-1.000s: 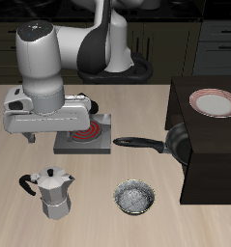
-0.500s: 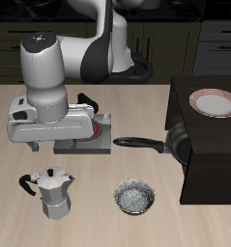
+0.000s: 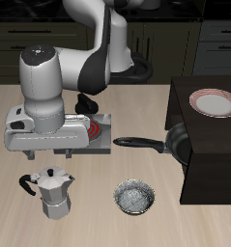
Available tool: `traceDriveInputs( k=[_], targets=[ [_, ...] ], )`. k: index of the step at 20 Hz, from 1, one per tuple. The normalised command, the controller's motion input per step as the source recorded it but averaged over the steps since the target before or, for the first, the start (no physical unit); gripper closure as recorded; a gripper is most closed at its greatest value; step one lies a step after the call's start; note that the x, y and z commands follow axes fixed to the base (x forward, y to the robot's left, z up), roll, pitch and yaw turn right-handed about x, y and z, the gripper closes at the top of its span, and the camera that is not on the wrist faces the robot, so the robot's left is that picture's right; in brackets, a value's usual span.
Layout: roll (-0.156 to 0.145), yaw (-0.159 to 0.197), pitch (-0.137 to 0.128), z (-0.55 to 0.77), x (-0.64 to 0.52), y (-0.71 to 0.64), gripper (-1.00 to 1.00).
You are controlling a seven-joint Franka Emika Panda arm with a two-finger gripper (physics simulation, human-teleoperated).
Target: Place the frypan on the top layer of the shelf and place the moka pot on the stove
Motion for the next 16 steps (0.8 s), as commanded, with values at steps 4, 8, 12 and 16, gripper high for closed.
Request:
traceDriveInputs(
  k=[4,8,12,16],
  targets=[
    [-0.013,0.007,-0.015,0.02,0.0,-0.08,-1.0],
    [0.018,0.032,-0.002,0.01,-0.02,0.12,-1.0],
    [0.02,0.012,0.001,0.01,0.04,0.09,-1.0],
    [0.005,0.004,0.0,-0.02,0.05,0.07,-1.0]
  ],
)
